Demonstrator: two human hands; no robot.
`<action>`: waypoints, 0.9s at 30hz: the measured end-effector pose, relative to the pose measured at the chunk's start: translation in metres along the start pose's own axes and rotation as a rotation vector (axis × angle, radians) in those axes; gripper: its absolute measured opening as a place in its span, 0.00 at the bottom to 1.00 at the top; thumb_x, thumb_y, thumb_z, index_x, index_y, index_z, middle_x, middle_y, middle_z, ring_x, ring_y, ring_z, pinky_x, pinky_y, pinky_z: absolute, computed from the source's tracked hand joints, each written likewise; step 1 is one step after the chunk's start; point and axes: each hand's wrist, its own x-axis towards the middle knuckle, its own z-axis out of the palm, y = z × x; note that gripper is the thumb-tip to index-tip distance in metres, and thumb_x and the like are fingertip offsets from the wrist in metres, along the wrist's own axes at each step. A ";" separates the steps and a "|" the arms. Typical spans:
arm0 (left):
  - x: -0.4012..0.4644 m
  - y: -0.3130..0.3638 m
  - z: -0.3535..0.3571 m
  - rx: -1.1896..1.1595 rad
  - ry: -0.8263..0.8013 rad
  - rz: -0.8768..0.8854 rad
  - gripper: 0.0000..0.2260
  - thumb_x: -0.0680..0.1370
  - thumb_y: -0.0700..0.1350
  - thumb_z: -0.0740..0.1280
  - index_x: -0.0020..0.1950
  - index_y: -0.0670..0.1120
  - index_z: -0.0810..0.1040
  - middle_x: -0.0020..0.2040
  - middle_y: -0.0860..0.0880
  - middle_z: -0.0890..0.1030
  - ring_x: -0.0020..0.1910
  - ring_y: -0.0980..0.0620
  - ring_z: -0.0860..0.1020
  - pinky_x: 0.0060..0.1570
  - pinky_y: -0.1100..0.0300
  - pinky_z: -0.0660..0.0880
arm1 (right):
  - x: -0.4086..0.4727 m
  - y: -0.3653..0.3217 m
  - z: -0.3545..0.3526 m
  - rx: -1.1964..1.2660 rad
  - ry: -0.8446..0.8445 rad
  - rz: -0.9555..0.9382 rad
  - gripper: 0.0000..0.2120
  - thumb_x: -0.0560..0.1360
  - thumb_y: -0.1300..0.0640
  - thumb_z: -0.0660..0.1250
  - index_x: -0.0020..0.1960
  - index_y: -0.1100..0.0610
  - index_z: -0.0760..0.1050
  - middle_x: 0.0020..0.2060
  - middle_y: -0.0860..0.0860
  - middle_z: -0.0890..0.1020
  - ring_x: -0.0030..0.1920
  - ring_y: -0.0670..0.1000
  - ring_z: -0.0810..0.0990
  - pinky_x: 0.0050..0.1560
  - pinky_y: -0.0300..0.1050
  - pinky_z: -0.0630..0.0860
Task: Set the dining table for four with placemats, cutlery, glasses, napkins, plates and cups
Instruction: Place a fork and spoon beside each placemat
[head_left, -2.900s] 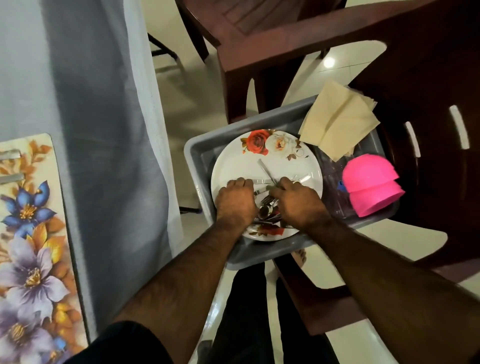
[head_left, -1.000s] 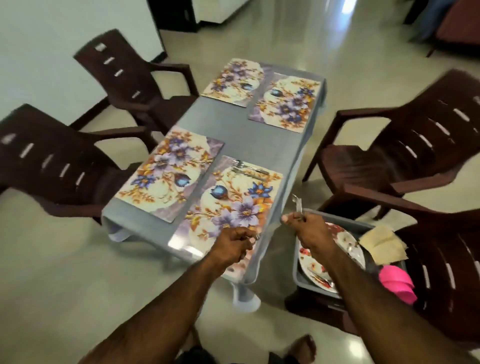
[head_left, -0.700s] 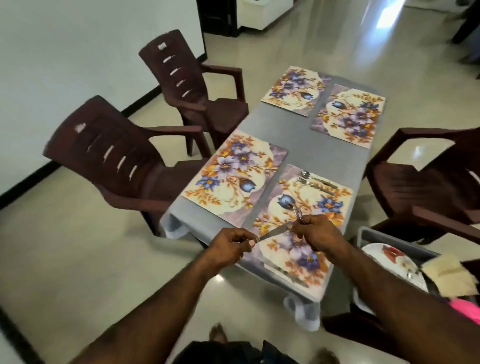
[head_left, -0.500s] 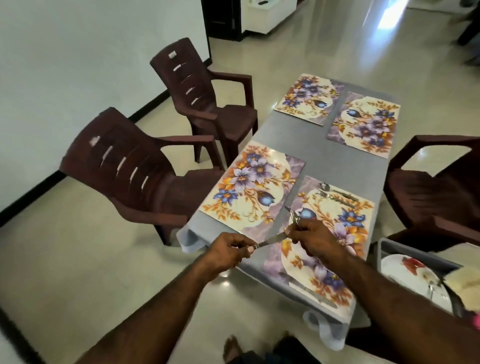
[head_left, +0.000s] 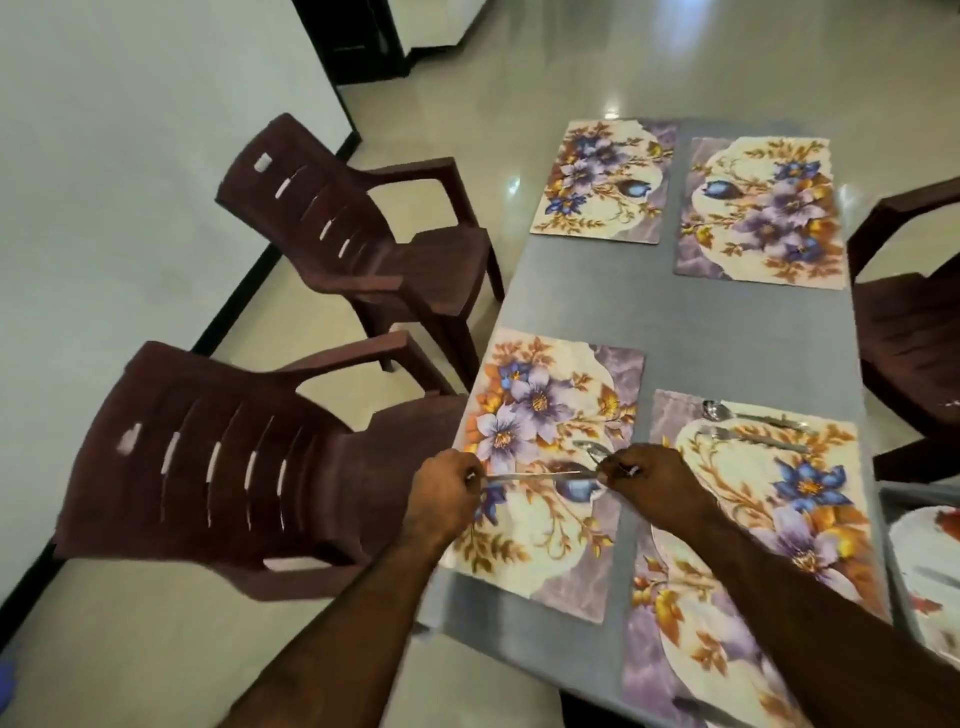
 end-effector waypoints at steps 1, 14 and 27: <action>0.020 0.002 -0.001 0.016 0.025 0.014 0.05 0.75 0.43 0.72 0.47 0.49 0.87 0.44 0.48 0.84 0.45 0.46 0.82 0.44 0.57 0.75 | 0.015 0.002 0.000 -0.047 0.013 -0.007 0.05 0.74 0.58 0.80 0.49 0.50 0.88 0.43 0.51 0.86 0.45 0.52 0.85 0.47 0.47 0.77; 0.258 0.036 0.043 -0.063 -0.029 0.120 0.05 0.77 0.43 0.71 0.51 0.48 0.85 0.50 0.47 0.83 0.49 0.45 0.81 0.52 0.52 0.80 | 0.176 0.015 -0.001 -0.274 0.329 0.226 0.10 0.76 0.50 0.69 0.55 0.49 0.86 0.47 0.53 0.85 0.46 0.58 0.83 0.45 0.49 0.80; 0.300 0.029 0.066 -0.095 -0.056 -0.006 0.09 0.79 0.57 0.70 0.50 0.55 0.73 0.47 0.52 0.81 0.45 0.48 0.80 0.45 0.52 0.80 | 0.204 0.010 0.005 -0.104 0.492 0.444 0.07 0.78 0.49 0.72 0.53 0.49 0.79 0.47 0.50 0.85 0.46 0.53 0.83 0.49 0.50 0.82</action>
